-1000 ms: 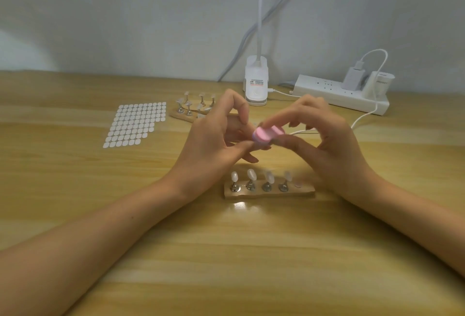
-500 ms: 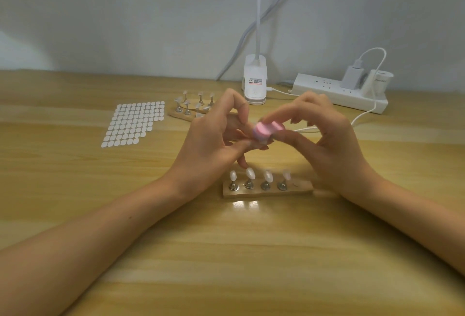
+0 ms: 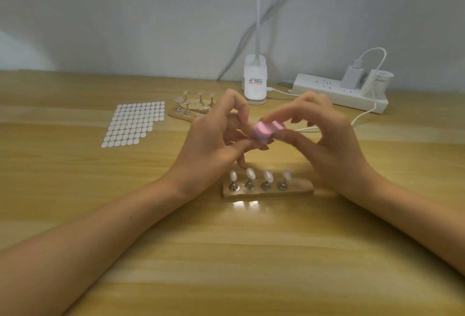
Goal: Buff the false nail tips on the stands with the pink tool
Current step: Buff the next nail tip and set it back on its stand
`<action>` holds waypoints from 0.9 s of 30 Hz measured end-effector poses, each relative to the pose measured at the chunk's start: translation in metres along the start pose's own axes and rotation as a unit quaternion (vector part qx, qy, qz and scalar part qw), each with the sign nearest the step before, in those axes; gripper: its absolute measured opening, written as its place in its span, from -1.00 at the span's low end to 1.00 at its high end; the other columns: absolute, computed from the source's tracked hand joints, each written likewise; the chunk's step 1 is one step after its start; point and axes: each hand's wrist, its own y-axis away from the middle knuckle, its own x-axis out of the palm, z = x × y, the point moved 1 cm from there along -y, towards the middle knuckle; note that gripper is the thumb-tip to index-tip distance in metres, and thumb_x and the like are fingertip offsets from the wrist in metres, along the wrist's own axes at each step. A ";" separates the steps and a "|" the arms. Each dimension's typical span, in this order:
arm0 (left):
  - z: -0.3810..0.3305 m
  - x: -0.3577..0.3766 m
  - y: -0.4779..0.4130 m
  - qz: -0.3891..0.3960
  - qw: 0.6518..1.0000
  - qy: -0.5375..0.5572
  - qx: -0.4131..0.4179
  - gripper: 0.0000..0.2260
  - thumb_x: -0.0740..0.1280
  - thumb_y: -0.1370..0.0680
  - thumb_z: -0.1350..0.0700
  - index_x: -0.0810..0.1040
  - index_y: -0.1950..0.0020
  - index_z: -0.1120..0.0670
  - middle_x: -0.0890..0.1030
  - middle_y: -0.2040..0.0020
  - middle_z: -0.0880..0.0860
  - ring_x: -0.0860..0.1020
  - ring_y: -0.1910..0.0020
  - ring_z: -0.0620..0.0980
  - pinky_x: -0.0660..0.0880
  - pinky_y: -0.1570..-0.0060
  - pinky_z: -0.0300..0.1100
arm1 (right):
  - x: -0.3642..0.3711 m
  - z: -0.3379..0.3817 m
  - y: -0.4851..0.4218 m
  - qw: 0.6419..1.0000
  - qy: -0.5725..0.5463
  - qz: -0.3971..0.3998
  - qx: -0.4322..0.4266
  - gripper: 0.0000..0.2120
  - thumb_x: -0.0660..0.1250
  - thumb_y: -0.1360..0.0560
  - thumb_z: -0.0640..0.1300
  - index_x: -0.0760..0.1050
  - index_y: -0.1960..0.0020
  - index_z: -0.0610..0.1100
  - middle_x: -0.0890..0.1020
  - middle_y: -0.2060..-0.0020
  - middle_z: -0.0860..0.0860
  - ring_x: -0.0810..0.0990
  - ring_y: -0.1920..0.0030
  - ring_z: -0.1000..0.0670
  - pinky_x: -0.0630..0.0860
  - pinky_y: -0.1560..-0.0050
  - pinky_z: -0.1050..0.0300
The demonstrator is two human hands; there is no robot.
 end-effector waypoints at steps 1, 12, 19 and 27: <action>0.000 0.000 0.000 0.003 1.000 0.007 -0.002 -0.66 0.41 -0.53 0.40 0.28 0.06 0.08 0.72 0.19 0.04 0.73 0.15 -0.02 0.54 0.44 -0.19 | -0.002 -0.002 -0.001 1.000 -0.001 -0.012 0.013 -0.86 0.38 -0.50 -0.01 0.57 -0.05 0.05 0.54 0.12 0.20 0.44 0.06 0.11 0.30 0.04 0.35; 0.001 0.000 0.000 0.003 1.000 -0.007 0.006 -0.66 0.44 -0.52 0.37 0.30 0.05 0.08 0.71 0.17 0.11 0.72 0.21 0.00 0.53 0.44 -0.19 | 0.001 0.002 0.001 1.000 0.003 0.003 -0.019 -0.85 0.39 -0.50 -0.03 0.57 -0.07 0.07 0.54 0.11 0.14 0.46 0.04 0.06 0.34 0.00 0.29; 0.003 0.000 -0.001 0.007 1.000 0.005 0.000 -0.66 0.43 -0.52 0.39 0.30 0.05 0.09 0.69 0.20 0.02 0.73 0.17 0.02 0.52 0.44 -0.19 | 0.000 0.001 0.002 1.000 0.004 0.002 -0.018 -0.87 0.39 -0.52 -0.04 0.59 -0.07 0.05 0.50 0.11 0.19 0.44 0.04 0.04 0.35 0.00 0.18; 0.003 0.000 0.000 0.000 1.000 0.006 -0.014 -0.64 0.43 -0.51 0.40 0.29 0.05 0.08 0.71 0.18 0.10 0.72 0.23 -0.02 0.52 0.44 -0.21 | 0.000 0.001 0.001 0.999 0.027 0.005 -0.033 -0.84 0.39 -0.50 0.00 0.59 -0.08 0.05 0.52 0.13 0.12 0.42 0.06 0.04 0.35 0.00 0.10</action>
